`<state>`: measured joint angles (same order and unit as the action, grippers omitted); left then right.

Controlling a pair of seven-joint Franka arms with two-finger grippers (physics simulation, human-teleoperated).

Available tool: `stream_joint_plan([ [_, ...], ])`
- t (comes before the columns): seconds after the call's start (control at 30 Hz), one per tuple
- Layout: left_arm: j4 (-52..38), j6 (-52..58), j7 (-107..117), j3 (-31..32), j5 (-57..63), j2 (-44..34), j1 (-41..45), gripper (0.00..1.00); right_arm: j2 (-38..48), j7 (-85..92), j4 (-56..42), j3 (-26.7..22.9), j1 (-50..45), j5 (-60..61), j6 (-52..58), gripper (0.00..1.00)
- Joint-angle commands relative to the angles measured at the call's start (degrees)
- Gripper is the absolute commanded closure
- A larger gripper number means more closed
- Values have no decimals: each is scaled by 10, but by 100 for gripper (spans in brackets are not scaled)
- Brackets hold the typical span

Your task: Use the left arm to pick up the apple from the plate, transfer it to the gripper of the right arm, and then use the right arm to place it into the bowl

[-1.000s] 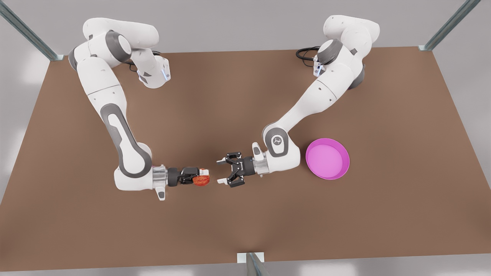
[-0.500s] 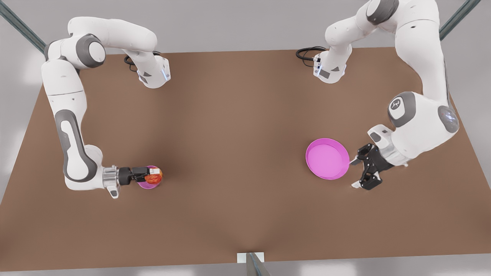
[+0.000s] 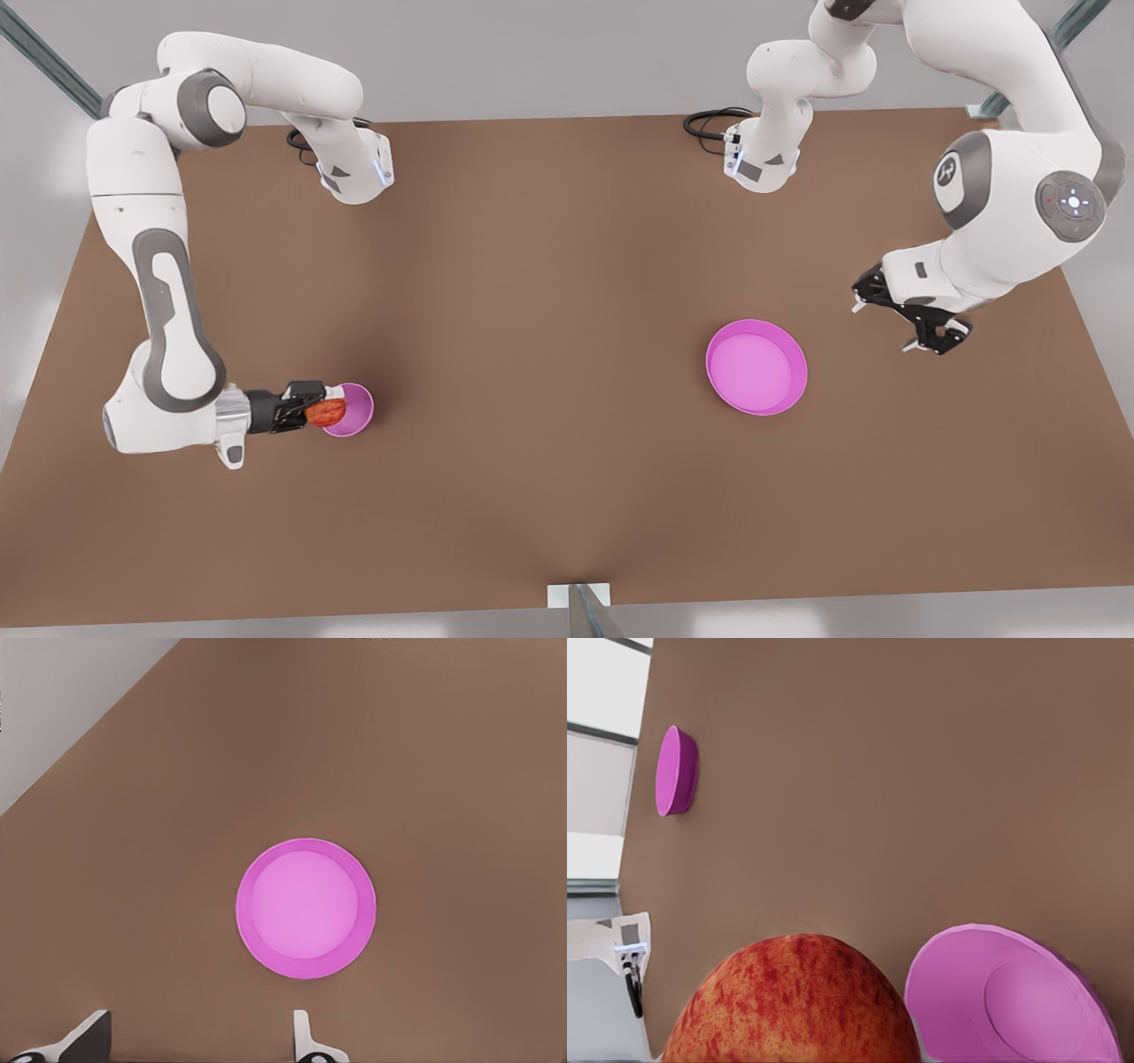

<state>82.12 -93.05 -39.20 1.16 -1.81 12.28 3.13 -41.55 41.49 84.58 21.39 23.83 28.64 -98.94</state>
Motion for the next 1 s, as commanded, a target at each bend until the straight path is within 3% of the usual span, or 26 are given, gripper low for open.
stream_joint_plan([
  [0.0,-11,9,420,-1,1,14,-1,0,2,-61,0,0,-2,-33,-15,36],
  [0.23,-18,7,497,0,1,15,1,0,2,-61,5,0,-1,-61,-15,35],
  [0.37,-18,3,497,0,1,15,1,0,2,-60,4,0,0,-69,-13,1],
  [0.63,-18,3,512,0,0,15,3,0,-3,-54,-3,-8,8,-84,-13,0],
  [0.7,-18,3,511,0,1,15,2,0,4,-117,-113,1,-48,-231,-5,0],
  [0.77,-20,3,506,1,2,18,3,0,74,-206,-198,1,-154,-402,57,0],
  [0.87,-53,3,481,2,2,41,4,0,210,-345,-189,-7,-156,-426,128,0],
  [0.97,-56,3,475,2,2,46,13,0,344,-431,1,-109,-194,-367,65,0],
])
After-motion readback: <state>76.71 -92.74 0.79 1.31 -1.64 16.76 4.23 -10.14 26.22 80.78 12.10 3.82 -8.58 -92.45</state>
